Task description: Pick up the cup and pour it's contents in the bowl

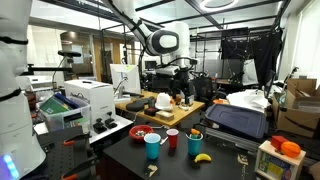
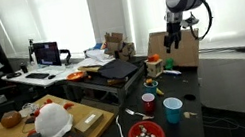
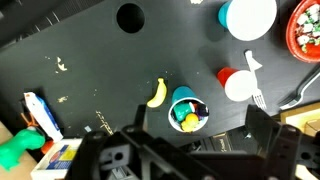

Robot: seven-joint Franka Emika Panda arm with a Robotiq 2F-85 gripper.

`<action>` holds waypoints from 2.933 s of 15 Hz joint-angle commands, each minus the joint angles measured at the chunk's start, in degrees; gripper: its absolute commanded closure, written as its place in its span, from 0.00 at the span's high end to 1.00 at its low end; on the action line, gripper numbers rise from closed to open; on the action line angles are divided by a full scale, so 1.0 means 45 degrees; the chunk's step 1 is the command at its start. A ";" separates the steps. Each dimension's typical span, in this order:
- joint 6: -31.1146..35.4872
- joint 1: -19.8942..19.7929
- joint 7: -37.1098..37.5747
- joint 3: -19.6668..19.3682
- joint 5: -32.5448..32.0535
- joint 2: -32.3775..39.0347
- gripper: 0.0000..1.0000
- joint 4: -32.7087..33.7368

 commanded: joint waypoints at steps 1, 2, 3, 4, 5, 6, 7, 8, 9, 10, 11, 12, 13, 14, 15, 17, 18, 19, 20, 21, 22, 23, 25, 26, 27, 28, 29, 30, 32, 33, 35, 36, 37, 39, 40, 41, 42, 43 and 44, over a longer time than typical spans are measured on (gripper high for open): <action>-0.0047 -0.0120 0.1175 0.0126 -0.0606 0.1234 1.00 0.1204; -0.0057 -0.0118 0.1483 0.0092 -0.0726 0.1557 1.00 0.1436; -0.0162 -0.0134 0.1792 0.0063 -0.0763 0.1827 1.00 0.1674; -0.0344 -0.0150 0.2222 -0.0014 -0.0835 0.2146 1.00 0.1924; -0.0362 -0.0133 0.2588 -0.0063 -0.0884 0.2348 1.00 0.2007; -0.0201 -0.0036 0.3053 -0.0167 -0.1038 0.2573 1.00 0.1978; -0.0089 0.0055 0.3455 -0.0268 -0.1227 0.2813 1.00 0.2039; -0.0107 0.0096 0.3771 -0.0291 -0.1306 0.3045 1.00 0.2105; -0.0168 0.0112 0.4087 -0.0295 -0.1352 0.3218 1.00 0.2179; -0.0277 0.0126 0.4467 -0.0287 -0.1272 0.3415 1.00 0.2278; -0.0321 0.0104 0.4692 -0.0242 -0.1165 0.3619 1.00 0.2364; -0.0345 0.0116 0.4890 -0.0210 -0.1104 0.3781 1.00 0.2419; -0.0332 0.0173 0.5139 -0.0222 -0.1099 0.3938 1.00 0.2468; -0.0297 0.0224 0.5341 -0.0193 -0.1060 0.4091 1.00 0.2511; -0.0289 0.0250 0.5499 -0.0146 -0.0995 0.4227 1.00 0.2576; -0.0359 0.0348 0.5922 -0.0108 -0.0878 0.4546 1.00 0.2799; -0.0357 0.0388 0.6156 -0.0072 -0.0764 0.4736 1.00 0.2923; -0.0386 0.0420 0.6335 -0.0040 -0.0667 0.4901 1.00 0.3049; -0.0368 0.0477 0.6556 -0.0045 -0.0602 0.5085 1.00 0.3187; -0.0375 0.0509 0.6704 -0.0041 -0.0518 0.5233 1.00 0.3312; -0.0389 0.0527 0.6865 -0.0030 -0.0404 0.5403 1.00 0.3457; -0.0401 0.0550 0.7010 -0.0033 -0.0296 0.5570 1.00 0.3597; -0.0393 0.0571 0.7254 -0.0045 -0.0073 0.5908 1.00 0.3867; -0.0386 0.0565 0.7352 -0.0036 0.0023 0.6066 1.00 0.3997; -0.0358 0.0576 0.7440 -0.0048 0.0089 0.6194 1.00 0.4102; -0.0361 0.0575 0.7520 -0.0058 0.0194 0.6332 1.00 0.4249; -0.0391 0.0580 0.7656 -0.0069 0.0293 0.6435 1.00 0.4371; -0.0398 0.0571 0.7773 -0.0072 0.0390 0.6568 1.00 0.4536; -0.0475 0.0494 0.8009 -0.0037 0.0628 0.6814 1.00 0.4912; -0.0450 0.0471 0.8155 -0.0045 0.0748 0.6911 1.00 0.5097; -0.0473 0.0387 0.8374 -0.0051 0.1026 0.7104 1.00 0.5540; -0.0443 0.0359 0.8463 -0.0119 0.1078 0.7223 1.00 0.5763; -0.0515 0.0276 0.8542 -0.0133 0.1200 0.7337 1.00 0.5982; -0.0611 0.0144 0.8671 -0.0152 0.1368 0.7596 1.00 0.6335; -0.0646 0.0112 0.8752 -0.0155 0.1403 0.7753 1.00 0.6469; -0.0710 0.0062 0.8761 -0.0122 0.1445 0.7882 1.00 0.6577; -0.0772 0.0042 0.8751 -0.0092 0.1485 0.8038 1.00 0.6678; -0.0774 0.0062 0.8735 -0.0089 0.1486 0.8207 1.00 0.6758; -0.0798 0.0068 0.8729 -0.0076 0.1502 0.8369 1.00 0.6874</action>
